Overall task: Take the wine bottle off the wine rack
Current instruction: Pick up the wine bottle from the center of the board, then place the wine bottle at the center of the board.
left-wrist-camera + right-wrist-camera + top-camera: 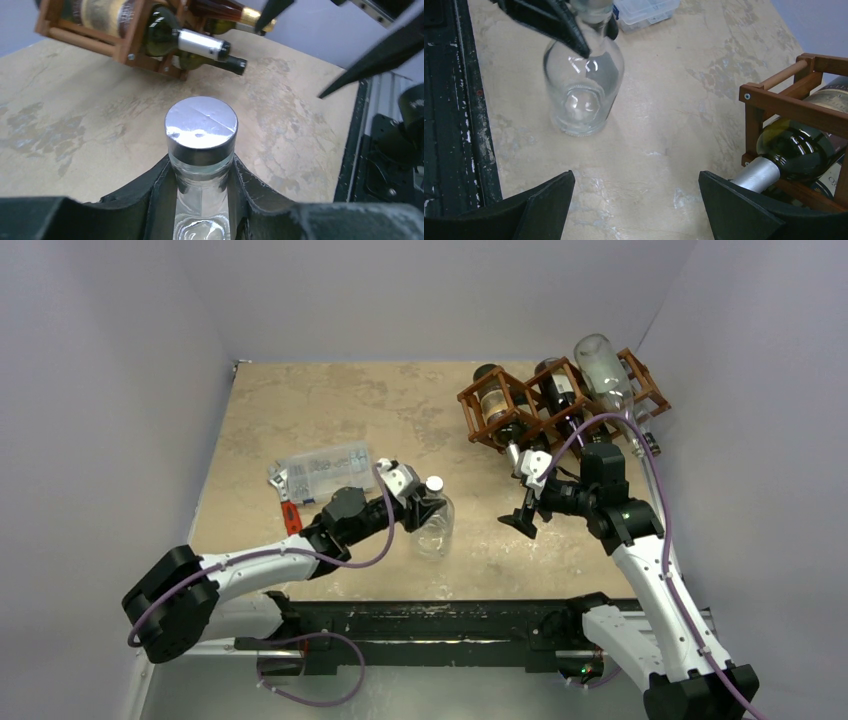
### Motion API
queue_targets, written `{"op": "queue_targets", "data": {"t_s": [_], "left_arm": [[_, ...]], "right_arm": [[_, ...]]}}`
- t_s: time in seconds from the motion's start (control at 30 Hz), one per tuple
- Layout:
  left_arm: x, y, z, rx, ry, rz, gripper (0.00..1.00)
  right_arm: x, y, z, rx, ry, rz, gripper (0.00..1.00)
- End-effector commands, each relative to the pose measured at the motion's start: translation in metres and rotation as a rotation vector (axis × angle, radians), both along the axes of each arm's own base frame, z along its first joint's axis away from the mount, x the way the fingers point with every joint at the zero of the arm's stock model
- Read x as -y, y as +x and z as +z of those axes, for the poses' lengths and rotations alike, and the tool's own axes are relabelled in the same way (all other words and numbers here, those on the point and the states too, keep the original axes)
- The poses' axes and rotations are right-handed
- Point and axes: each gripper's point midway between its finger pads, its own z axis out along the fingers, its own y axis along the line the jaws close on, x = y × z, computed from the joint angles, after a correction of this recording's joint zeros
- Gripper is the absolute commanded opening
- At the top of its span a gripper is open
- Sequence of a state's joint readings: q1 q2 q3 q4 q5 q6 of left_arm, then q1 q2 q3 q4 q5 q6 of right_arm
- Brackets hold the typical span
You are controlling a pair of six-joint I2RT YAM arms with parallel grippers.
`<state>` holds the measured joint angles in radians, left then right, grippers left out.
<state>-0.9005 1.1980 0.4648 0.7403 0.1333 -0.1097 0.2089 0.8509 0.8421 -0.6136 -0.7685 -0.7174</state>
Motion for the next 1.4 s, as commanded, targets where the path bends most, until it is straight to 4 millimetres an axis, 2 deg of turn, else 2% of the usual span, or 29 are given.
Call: {"op": "queue_targets", "data": {"t_s": [0.0, 0.2, 0.43, 0.5, 0.67, 0.77, 0.9, 1.07, 1.17, 1.23, 1.37], "left_arm": [[-0.023, 0.048, 0.112, 0.134, -0.267, 0.116, 0.0], [-0.054, 0.111, 0.144, 0.173, -0.282, 0.279, 0.0], [-0.089, 0.192, 0.177, 0.224, -0.317, 0.402, 0.0], [-0.101, 0.216, 0.192, 0.251, -0.32, 0.451, 0.0], [-0.149, 0.269, 0.203, 0.304, -0.284, 0.614, 0.0], [-0.181, 0.291, 0.202, 0.311, -0.26, 0.701, 0.0], [-0.232, 0.313, 0.188, 0.29, -0.237, 0.82, 0.0], [-0.292, 0.328, 0.167, 0.28, -0.189, 0.955, 0.0], [-0.315, 0.333, 0.156, 0.283, -0.162, 0.992, 0.0], [-0.338, 0.335, 0.148, 0.281, -0.141, 1.031, 0.0], [-0.358, 0.336, 0.136, 0.277, -0.098, 1.064, 0.0]], "right_arm": [[0.001, -0.001, -0.001, 0.009, -0.004, 0.002, 0.99], [0.0, -0.002, 0.0, 0.011, -0.002, 0.008, 0.99], [0.0, -0.002, 0.0, 0.011, 0.0, 0.014, 0.99], [-0.001, -0.003, 0.0, 0.01, 0.002, 0.019, 0.99], [-0.001, -0.004, 0.0, 0.009, 0.001, 0.025, 0.99], [-0.002, -0.004, 0.0, 0.011, 0.0, 0.029, 0.99], [-0.002, -0.004, -0.001, 0.009, -0.003, 0.032, 0.99], [-0.001, -0.004, -0.004, -0.001, -0.013, 0.039, 0.99], [-0.002, -0.003, -0.006, -0.01, -0.018, 0.041, 0.99], [-0.002, -0.003, -0.007, -0.015, -0.019, 0.044, 0.99], [-0.002, -0.003, -0.008, -0.021, -0.02, 0.044, 0.99]]}}
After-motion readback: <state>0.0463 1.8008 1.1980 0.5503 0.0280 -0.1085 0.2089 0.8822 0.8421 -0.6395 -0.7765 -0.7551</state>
